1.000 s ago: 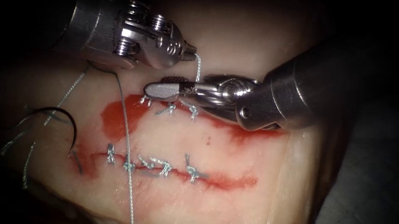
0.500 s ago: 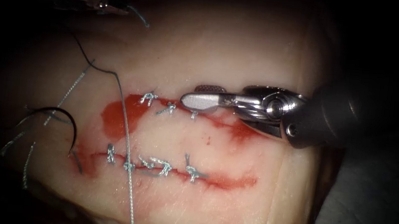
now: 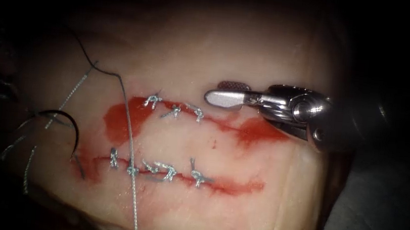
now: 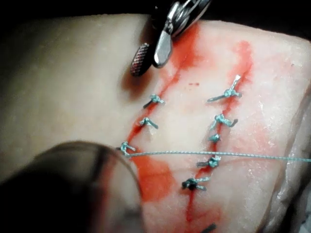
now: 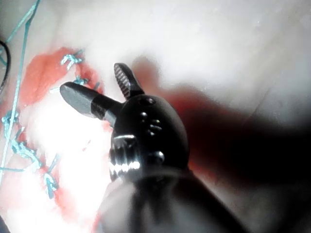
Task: Wound Closure
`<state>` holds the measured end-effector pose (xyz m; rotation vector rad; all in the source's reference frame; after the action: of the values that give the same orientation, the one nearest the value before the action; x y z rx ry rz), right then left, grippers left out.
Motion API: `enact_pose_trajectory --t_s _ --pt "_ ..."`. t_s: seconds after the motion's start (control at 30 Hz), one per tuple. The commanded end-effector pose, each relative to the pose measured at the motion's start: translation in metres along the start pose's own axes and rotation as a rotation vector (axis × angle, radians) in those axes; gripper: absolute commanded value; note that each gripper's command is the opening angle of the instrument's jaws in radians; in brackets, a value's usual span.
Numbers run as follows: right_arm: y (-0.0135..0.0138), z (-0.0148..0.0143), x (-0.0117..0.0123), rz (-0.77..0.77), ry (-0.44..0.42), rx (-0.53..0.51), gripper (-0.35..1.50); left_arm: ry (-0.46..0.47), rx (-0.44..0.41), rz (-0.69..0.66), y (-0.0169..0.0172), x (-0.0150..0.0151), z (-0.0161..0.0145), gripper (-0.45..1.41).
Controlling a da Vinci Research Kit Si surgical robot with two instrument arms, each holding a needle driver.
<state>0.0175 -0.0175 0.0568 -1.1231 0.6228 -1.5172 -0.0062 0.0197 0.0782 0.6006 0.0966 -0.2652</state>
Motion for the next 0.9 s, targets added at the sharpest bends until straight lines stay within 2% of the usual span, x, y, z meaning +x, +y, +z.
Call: enact_pose_trajectory --t_s 0.03,0.13,0.17,0.2,0.3,0.7,0.73,0.77,0.8,0.83,0.87,0.9 --pt "0.0001 0.001 0.0003 0.0 -0.003 -0.004 1.4 0.001 -0.005 -0.014 0.0008 -0.0007 0.0005 -0.45" --pt "0.0001 0.001 0.0003 0.0 -0.003 -0.004 1.4 0.038 -0.046 -0.054 0.0021 -0.0008 0.0013 -0.45" --pt "0.0002 0.001 0.0003 0.0 -0.003 -0.004 1.4 0.059 -0.069 -0.069 0.0028 -0.0008 0.002 -0.28" --pt "0.0002 0.001 0.0003 0.0 -0.006 -0.006 1.4 0.061 -0.076 -0.078 0.0032 -0.0008 0.0023 -0.27" --pt "0.0002 0.001 0.0003 0.001 -0.006 -0.006 1.4 0.07 -0.103 -0.101 0.004 -0.0007 0.0033 -0.45" --pt "0.0001 0.0008 0.0002 0.001 -0.007 -0.008 1.42 0.092 -0.17 -0.134 0.0076 -0.0017 0.0074 -0.45" --pt "0.0001 0.0008 0.0002 0.001 -0.007 -0.008 1.42 0.09 -0.173 -0.138 0.0078 -0.0018 0.0076 -0.35" --pt "0.0002 0.0008 0.0003 0.001 -0.007 -0.008 1.42 0.089 -0.176 -0.15 0.0079 -0.0018 0.0077 -0.05" --pt "0.0002 0.0009 0.0003 0.002 -0.007 -0.008 1.42 0.085 -0.18 -0.179 0.0081 -0.0019 0.0079 0.59" --pt "0.0003 0.0009 0.0003 0.002 -0.008 -0.007 1.42 0.083 -0.182 -0.191 0.0081 -0.0019 0.0081 0.89" --pt "0.0003 0.0009 0.0003 0.002 -0.008 -0.007 1.42 0.083 -0.18 -0.192 0.0082 -0.002 0.0081 1.06" --pt "0.0003 0.001 0.0003 0.002 -0.008 -0.006 1.42 0.082 -0.178 -0.192 0.0082 -0.002 0.0082 1.15"
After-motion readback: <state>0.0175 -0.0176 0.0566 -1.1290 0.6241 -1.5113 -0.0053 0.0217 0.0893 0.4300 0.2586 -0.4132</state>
